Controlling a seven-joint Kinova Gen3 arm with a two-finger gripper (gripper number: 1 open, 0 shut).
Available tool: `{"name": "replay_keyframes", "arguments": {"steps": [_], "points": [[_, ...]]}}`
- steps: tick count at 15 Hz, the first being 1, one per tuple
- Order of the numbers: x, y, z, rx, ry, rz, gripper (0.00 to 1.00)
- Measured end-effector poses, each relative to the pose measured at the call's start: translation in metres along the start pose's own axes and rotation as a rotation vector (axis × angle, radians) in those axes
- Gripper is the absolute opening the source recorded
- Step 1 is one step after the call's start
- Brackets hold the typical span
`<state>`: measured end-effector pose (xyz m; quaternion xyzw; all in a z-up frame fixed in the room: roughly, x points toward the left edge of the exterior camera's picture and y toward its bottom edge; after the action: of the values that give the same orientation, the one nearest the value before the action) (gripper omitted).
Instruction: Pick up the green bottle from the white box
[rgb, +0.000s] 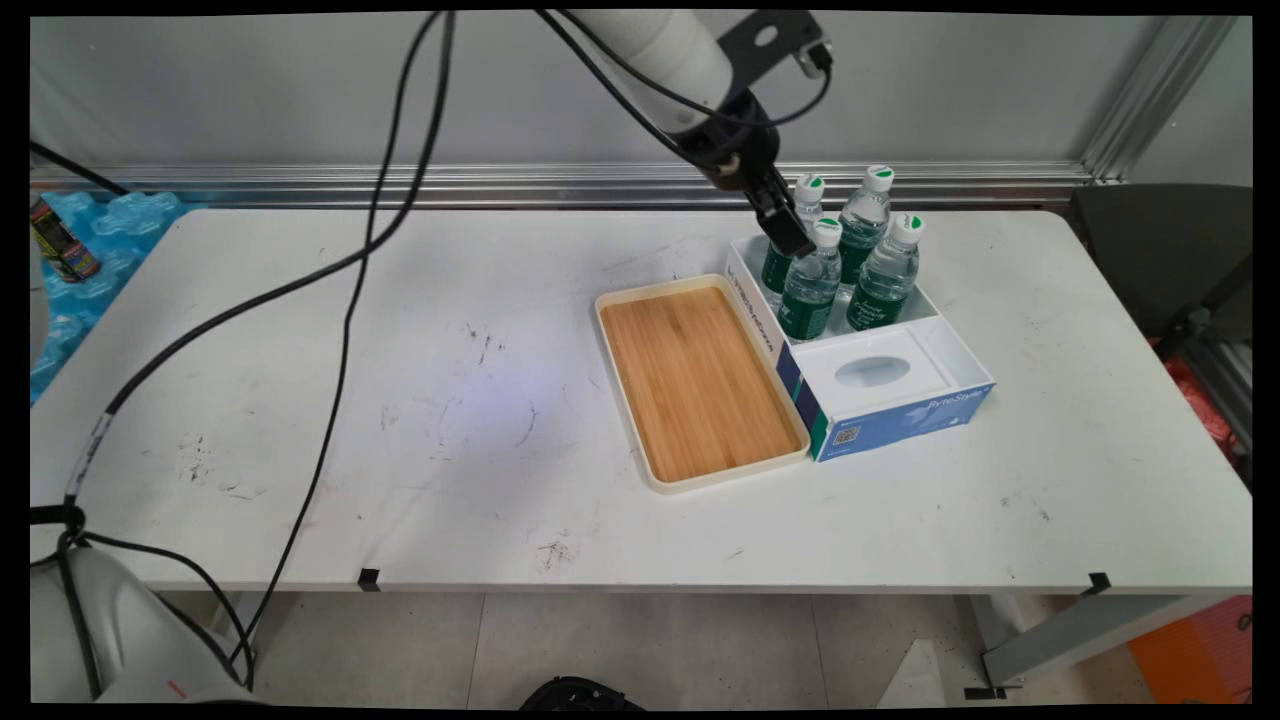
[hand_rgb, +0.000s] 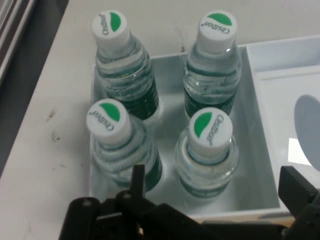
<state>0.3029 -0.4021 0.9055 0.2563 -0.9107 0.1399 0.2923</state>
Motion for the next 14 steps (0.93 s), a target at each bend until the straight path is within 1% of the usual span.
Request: {"name": "replay_keyframes", "arguments": {"steps": [4, 7, 14], "points": [[0.004, 0.01, 0.021, 0.002, -0.014, -0.018, 1.0], [0.007, 0.014, 0.029, 0.005, -0.01, -0.019, 1.0], [0.009, 0.014, 0.046, 0.015, 0.006, -0.018, 1.0]]}}
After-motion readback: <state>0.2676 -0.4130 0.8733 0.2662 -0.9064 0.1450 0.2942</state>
